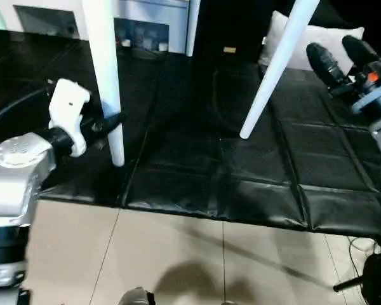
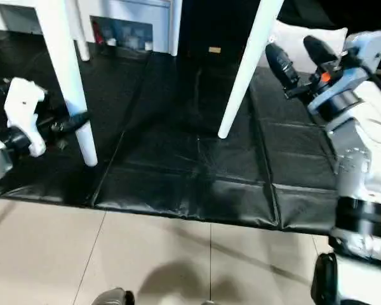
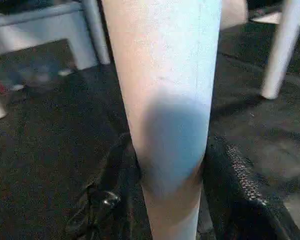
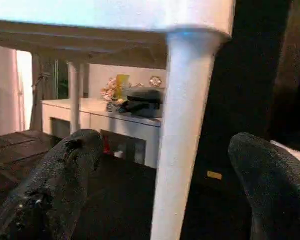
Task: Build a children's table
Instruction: Flip table
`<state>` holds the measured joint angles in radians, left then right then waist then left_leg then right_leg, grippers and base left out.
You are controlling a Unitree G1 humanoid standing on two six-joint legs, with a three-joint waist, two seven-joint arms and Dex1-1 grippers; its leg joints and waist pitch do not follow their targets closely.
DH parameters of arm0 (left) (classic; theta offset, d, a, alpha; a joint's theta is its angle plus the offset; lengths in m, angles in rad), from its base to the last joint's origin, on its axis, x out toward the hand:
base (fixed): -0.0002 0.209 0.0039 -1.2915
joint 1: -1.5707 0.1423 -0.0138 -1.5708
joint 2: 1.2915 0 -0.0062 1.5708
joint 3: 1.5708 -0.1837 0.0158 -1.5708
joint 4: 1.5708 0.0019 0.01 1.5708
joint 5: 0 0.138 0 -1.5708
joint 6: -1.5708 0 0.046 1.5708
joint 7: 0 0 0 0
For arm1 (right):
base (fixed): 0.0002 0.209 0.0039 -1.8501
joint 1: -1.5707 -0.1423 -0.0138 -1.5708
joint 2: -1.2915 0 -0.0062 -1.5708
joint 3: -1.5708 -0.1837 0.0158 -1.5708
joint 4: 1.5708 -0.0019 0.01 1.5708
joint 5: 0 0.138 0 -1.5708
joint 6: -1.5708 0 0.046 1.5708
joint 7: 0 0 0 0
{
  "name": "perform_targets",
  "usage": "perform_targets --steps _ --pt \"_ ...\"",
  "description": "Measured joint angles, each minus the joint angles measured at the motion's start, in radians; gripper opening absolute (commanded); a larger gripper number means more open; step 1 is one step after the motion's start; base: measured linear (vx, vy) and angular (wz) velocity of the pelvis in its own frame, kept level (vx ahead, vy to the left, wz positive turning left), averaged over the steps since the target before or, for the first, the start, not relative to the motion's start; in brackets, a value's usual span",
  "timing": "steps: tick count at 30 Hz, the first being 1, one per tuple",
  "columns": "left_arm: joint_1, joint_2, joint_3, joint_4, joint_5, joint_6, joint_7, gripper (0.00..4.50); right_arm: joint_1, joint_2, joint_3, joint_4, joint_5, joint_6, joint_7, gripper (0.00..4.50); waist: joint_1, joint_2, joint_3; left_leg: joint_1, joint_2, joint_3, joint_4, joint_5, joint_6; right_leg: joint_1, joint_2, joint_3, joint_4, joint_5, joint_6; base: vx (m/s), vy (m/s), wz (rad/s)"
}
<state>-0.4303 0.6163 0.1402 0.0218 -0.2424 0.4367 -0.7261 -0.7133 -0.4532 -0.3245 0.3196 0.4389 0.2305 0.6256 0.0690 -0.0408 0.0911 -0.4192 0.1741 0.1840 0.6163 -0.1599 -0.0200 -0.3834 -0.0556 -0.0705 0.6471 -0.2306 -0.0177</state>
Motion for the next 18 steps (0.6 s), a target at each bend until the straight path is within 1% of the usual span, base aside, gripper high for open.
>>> perform_targets --steps 2,4,5,9,10,11,12,14,15,18 --pt "0.016 0.030 0.005 -0.002 -0.027 -0.014 -0.050 1.59 -0.034 0.018 0.026 0.095 -0.017 -0.031 0.023 4.50 -0.008 0.000 0.000 0.000 0.000 0.001 -0.001 0.000 0.000 -0.001 0.000 0.001 0.000 0.000 0.000 0.000 0.000 0.00" --pt "0.029 0.045 0.007 -0.010 -0.043 -0.023 -0.089 1.59 -0.066 0.026 0.047 0.170 -0.027 -0.062 0.041 4.50 -0.010 0.000 0.001 0.000 0.000 0.003 -0.002 0.000 0.001 -0.001 0.000 0.002 -0.001 0.000 0.000 0.000 0.000 0.00" --pt "0.041 0.060 0.013 -0.023 -0.055 -0.023 -0.112 1.59 -0.109 0.033 0.058 0.252 -0.044 -0.091 0.057 4.50 -0.013 -0.003 0.002 0.000 0.000 0.006 -0.003 -0.001 0.001 -0.003 0.000 0.004 -0.001 0.000 0.000 0.000 0.000 0.00" --pt "0.074 0.098 0.026 -0.068 -0.087 -0.020 -0.168 1.59 -0.228 0.043 0.068 0.451 -0.071 -0.172 0.123 4.50 -0.014 -0.014 0.006 0.000 0.000 0.011 -0.006 -0.001 0.002 -0.006 0.000 0.006 -0.002 -0.001 -0.002 0.000 0.000 0.00" --pt "0.076 0.103 0.027 -0.073 -0.091 -0.019 -0.177 1.59 -0.236 0.044 0.070 0.463 -0.076 -0.182 0.131 4.50 -0.015 -0.016 0.007 0.000 0.000 0.012 -0.007 -0.001 0.003 -0.006 0.000 0.006 -0.001 -0.002 -0.002 0.000 0.000 0.00" --pt "0.089 0.122 0.041 -0.085 -0.108 -0.017 -0.190 1.59 -0.263 0.046 0.073 0.520 -0.085 -0.212 0.149 4.50 -0.015 -0.024 0.010 0.000 0.000 0.013 -0.008 -0.001 0.003 -0.007 0.000 0.006 -0.001 -0.002 -0.003 0.000 0.000 0.00" --pt "0.093 0.135 0.047 -0.090 -0.116 -0.016 -0.201 1.59 -0.278 0.047 0.078 0.553 -0.092 -0.229 0.149 4.50 -0.018 -0.029 0.011 0.000 0.000 0.014 -0.008 -0.001 0.003 -0.008 0.000 0.007 -0.001 -0.002 -0.003 0.000 0.000 0.00" --pt "0.116 0.164 0.062 -0.112 -0.136 -0.007 -0.224 1.59 -0.317 0.048 0.087 0.638 -0.109 -0.267 0.146 4.50 -0.027 -0.034 0.013 -0.001 0.000 0.016 -0.009 -0.002 0.004 -0.010 0.000 0.008 -0.001 -0.002 -0.003 0.000 0.000 0.00" --pt "0.118 0.168 0.064 -0.116 -0.139 -0.005 -0.229 1.59 -0.321 0.048 0.087 0.650 -0.113 -0.273 0.145 4.50 -0.027 -0.034 0.013 -0.001 0.000 0.016 -0.009 -0.002 0.004 -0.010 0.000 0.009 -0.001 -0.002 -0.003 0.000 0.000 0.00" --pt "0.145 0.195 0.088 -0.139 -0.159 0.002 -0.254 1.59 -0.361 0.050 0.088 0.738 -0.130 -0.314 0.149 4.50 -0.034 -0.041 0.016 -0.001 0.000 0.019 -0.010 -0.002 0.005 -0.013 0.000 0.012 -0.001 -0.002 -0.004 0.000 0.000 0.00"
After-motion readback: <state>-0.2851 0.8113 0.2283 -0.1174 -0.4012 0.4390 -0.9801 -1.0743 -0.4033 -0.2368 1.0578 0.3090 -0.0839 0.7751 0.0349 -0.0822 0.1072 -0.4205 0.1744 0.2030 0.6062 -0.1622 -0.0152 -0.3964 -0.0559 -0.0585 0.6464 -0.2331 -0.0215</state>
